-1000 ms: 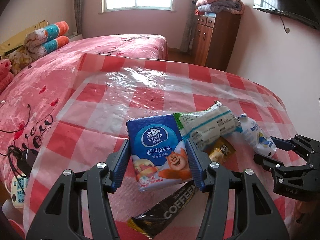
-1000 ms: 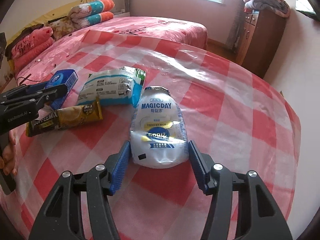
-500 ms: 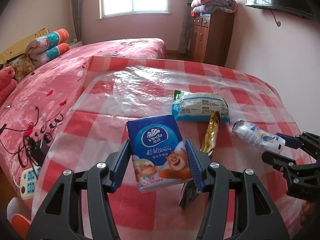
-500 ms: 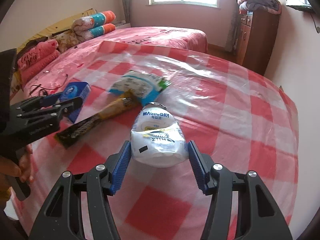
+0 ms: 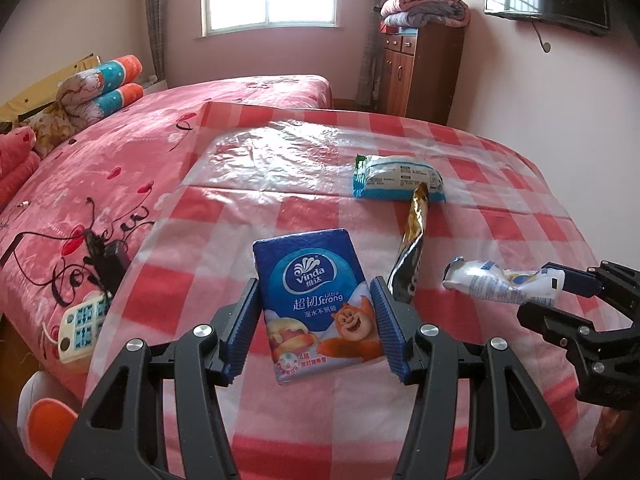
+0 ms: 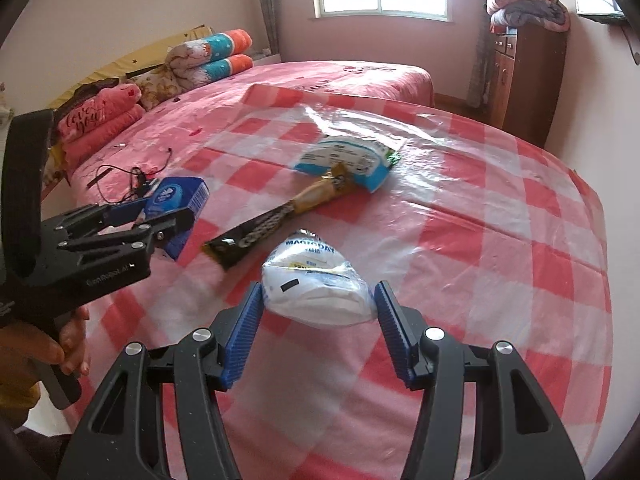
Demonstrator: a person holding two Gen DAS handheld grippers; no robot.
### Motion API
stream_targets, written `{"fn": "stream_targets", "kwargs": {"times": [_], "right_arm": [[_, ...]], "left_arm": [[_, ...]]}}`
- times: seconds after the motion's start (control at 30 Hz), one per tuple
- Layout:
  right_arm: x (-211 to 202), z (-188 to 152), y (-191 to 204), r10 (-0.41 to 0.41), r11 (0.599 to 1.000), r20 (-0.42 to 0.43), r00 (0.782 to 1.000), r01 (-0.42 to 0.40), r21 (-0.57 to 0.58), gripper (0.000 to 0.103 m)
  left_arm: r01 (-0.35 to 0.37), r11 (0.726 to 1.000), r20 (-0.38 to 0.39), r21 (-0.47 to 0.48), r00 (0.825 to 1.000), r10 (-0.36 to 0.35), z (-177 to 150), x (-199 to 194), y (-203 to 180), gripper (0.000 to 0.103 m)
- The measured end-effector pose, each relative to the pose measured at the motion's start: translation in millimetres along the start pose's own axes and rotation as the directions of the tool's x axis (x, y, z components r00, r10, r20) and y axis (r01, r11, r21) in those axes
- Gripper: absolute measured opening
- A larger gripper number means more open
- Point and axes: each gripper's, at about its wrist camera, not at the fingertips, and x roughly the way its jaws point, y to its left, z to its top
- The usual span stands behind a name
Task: Collect trash
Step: 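Grasp the white MAGICDAY drink pouch with the right tool while the left tool holds the tissue pack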
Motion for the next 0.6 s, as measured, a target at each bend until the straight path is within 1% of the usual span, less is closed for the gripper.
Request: {"fn": "stream_targets", "kwargs": {"times": [0.37,0.6], "right_arm": [[-18.2,-25.2,32.8,0.019,1.000,-0.020,1.000,-0.019,-0.006,0.058],[-22.0,-59.0,51.5,0.043,0.999,-0.073,0.996,-0.045,-0.014,0.059]], "left_arm": [[0.035,0.999,-0.022,-0.036,0.999,-0.036,-31.9,-35.3,22.8,0.057],[0.062,0.997,-0.067,-0.050,0.996,-0.065,-58.2,-53.0,32.1,0.057]]}}
